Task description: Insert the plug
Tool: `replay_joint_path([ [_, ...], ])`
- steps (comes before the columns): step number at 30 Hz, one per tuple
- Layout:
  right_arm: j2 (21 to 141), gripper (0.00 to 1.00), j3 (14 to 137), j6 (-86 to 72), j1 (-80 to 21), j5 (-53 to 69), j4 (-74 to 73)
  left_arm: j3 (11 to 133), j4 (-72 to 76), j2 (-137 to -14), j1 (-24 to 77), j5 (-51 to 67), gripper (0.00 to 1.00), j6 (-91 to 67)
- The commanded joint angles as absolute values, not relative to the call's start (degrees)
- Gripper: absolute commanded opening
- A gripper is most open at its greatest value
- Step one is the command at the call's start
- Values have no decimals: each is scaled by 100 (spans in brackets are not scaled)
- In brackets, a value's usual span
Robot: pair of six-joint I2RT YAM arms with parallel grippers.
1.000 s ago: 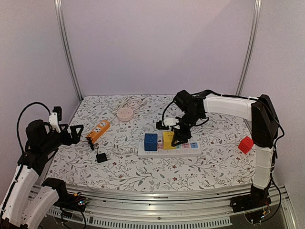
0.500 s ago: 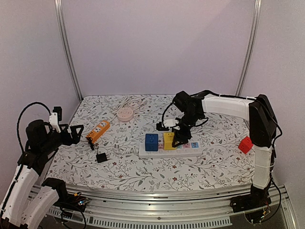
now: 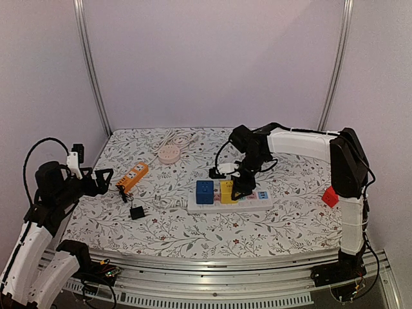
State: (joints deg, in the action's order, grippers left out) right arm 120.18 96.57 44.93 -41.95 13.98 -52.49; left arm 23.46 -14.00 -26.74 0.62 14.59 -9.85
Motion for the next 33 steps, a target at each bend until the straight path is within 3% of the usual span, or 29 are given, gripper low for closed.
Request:
replay_joint_path([
  [1,12459,0,9383,4408,-4290,1027,-5313,2268,-1325,-2703,0,1527,99,-939],
  [9,12561,2,9141,4232,-4294,878,-5188,2293,-1373,-2654,0,1520,99,-917],
  [10,12543,10,9122,4199,-4295,847,-5158,2298,-1377,-2654,0,1519,99,-913],
  [13,12362,50,9112,4125,-4292,745,-5093,2303,-1389,-2654,1,1533,100,-905],
  [16,12135,71,9229,4073,-4292,740,-5093,2301,-1383,-2633,0,1551,99,-897],
  [17,12005,90,9286,4041,-4294,772,-5097,2295,-1386,-2614,0,1562,99,-891],
  [18,11894,98,9331,3994,-4291,789,-5061,2294,-1387,-2599,0,1558,99,-891],
  [33,9660,99,9344,3546,-3928,1498,-4669,2303,-1385,-2433,11,1641,99,-844],
])
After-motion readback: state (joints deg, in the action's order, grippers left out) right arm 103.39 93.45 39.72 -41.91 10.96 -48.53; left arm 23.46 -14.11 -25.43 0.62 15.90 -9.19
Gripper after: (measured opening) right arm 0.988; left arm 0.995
